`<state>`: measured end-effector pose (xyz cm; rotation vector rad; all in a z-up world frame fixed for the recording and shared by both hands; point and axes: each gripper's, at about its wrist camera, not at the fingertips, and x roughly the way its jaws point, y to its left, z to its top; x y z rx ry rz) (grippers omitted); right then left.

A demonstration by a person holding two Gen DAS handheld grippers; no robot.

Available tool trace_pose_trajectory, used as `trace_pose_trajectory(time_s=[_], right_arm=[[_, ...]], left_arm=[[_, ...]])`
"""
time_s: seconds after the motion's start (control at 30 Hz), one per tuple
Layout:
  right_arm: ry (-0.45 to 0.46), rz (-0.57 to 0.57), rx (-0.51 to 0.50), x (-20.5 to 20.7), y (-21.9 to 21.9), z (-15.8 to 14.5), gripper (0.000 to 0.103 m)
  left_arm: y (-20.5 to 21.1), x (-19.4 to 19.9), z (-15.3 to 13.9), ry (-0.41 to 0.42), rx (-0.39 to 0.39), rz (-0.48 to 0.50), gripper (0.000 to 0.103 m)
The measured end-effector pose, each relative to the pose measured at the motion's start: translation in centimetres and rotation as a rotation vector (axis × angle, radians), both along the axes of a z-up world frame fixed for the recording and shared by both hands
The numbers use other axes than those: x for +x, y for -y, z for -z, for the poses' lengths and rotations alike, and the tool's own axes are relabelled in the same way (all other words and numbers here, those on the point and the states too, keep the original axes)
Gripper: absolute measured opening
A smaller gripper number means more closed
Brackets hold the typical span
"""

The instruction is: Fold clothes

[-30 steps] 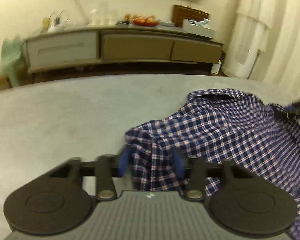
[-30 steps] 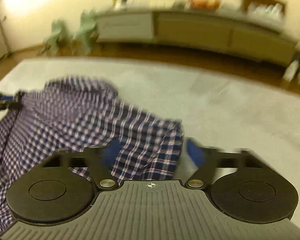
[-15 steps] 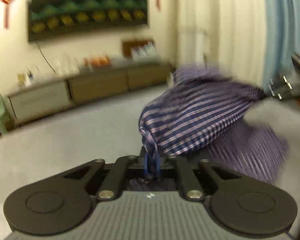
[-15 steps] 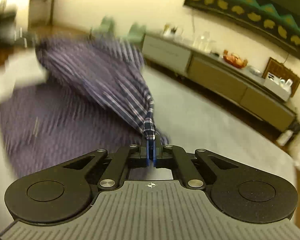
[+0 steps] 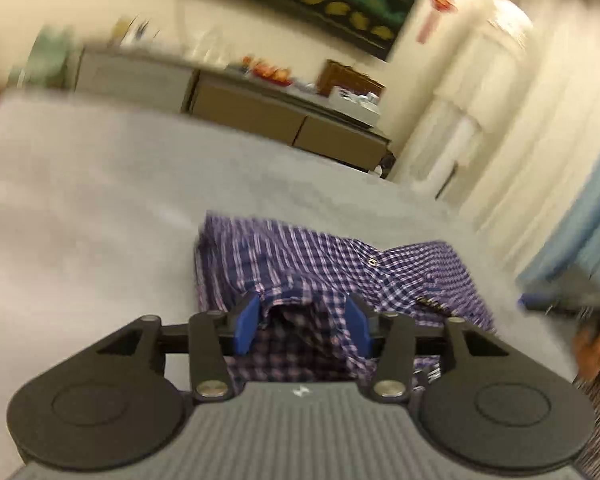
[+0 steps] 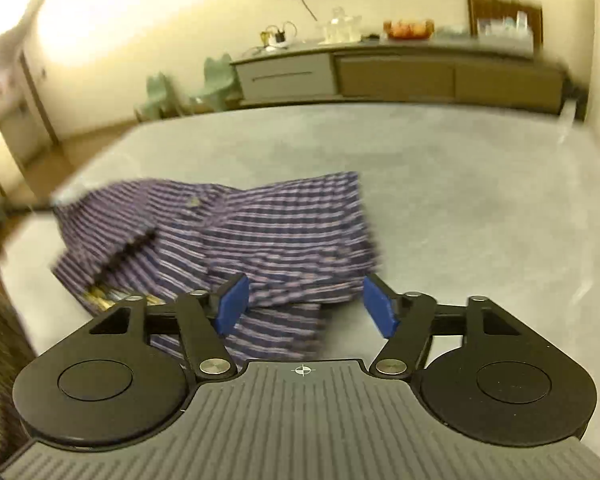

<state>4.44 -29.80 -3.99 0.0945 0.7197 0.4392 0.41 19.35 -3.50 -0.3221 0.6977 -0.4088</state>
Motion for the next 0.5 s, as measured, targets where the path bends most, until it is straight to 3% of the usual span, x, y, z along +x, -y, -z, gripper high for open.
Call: trace_pose_trajectory(time_s=[0.07,0.2,0.3,0.33,0.37,0.4,0.47,0.5], right_arm=[[-0.039,0.036,0.054,1.2,-0.2,1.1,0.072],[-0.147,0.133,0.136,4.2,0.1,3.1,0.072],[-0.183,0.187,0.188,6.0,0.6,4.2,0.065],[-0.199,0.203,0.191,6.7,0.6,4.5,0.049],[-0.226,0.209,0.190,7.5,0.1,5.3,0.016],[-0.239,0.200,0.191,7.7,-0.1,5.5,0.005],[-0.161,0.174,0.195,6.2,-0.7,4.1,0.003],[-0.119,0.134,0.239,4.7,-0.7,2.9,0.003]], left_arm=[[-0.3,0.3,1.2,-0.046,-0.064,-0.044,0.051],[-0.9,1.8,1.9,-0.068,-0.102,-0.070,0.063],[-0.7,3.8,2.7,-0.092,-0.102,-0.090,0.055],[-0.8,4.1,2.9,-0.095,-0.092,-0.107,0.028],[-0.8,4.4,3.0,-0.098,-0.081,-0.124,0.008],[-0.9,4.7,3.2,-0.101,-0.071,-0.141,0.009],[-2.6,4.4,2.9,-0.095,-0.139,-0.170,0.007],[-2.9,4.4,2.8,-0.092,-0.132,-0.180,0.007]])
